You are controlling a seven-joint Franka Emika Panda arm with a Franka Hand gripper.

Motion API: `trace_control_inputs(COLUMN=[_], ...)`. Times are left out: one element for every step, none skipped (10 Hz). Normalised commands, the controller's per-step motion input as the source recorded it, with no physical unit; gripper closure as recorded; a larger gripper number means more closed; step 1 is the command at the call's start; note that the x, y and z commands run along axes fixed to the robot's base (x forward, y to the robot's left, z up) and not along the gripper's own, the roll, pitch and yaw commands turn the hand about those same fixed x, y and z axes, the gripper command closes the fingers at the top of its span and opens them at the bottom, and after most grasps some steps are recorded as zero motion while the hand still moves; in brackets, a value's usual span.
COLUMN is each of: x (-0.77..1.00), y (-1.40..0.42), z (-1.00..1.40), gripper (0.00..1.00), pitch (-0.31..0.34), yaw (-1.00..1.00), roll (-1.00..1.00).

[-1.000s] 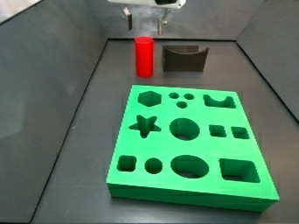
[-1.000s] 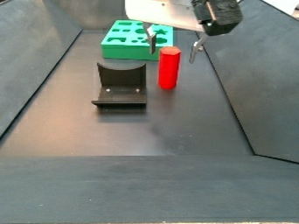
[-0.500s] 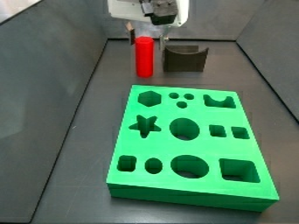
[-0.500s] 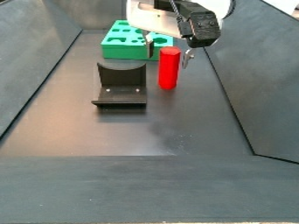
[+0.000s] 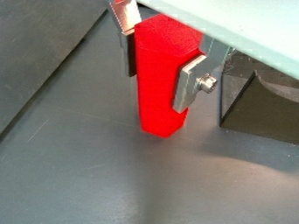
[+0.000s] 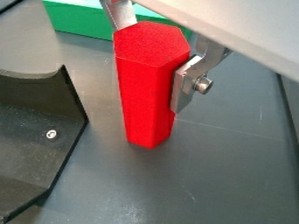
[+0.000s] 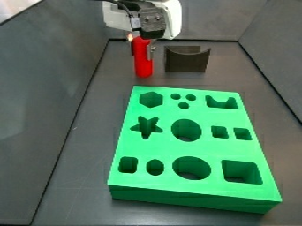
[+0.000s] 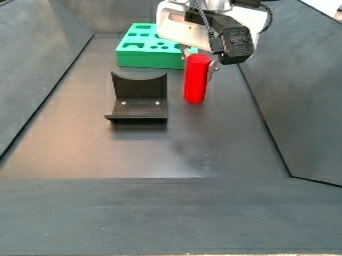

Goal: Pick up the hexagon object. Move up. Move to above the board. Insert the hexagon object.
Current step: Pick up the hexagon object.

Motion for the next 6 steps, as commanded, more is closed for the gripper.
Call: trace_control_inputs(x=[0.0,0.0,0.0,0.0,0.0,0.0], y=[0.0,0.0,0.0,0.0,0.0,0.0], z=[0.0,0.0,0.0,0.0,0.0,0.0], gripper=[1.0,1.0,1.0,1.0,1.0,1.0], pitch=[0.0,0.0,0.0,0.0,0.0,0.0], yaw=[0.0,0.0,0.0,0.0,0.0,0.0], roll=[0.0,0.0,0.0,0.0,0.0,0.0])
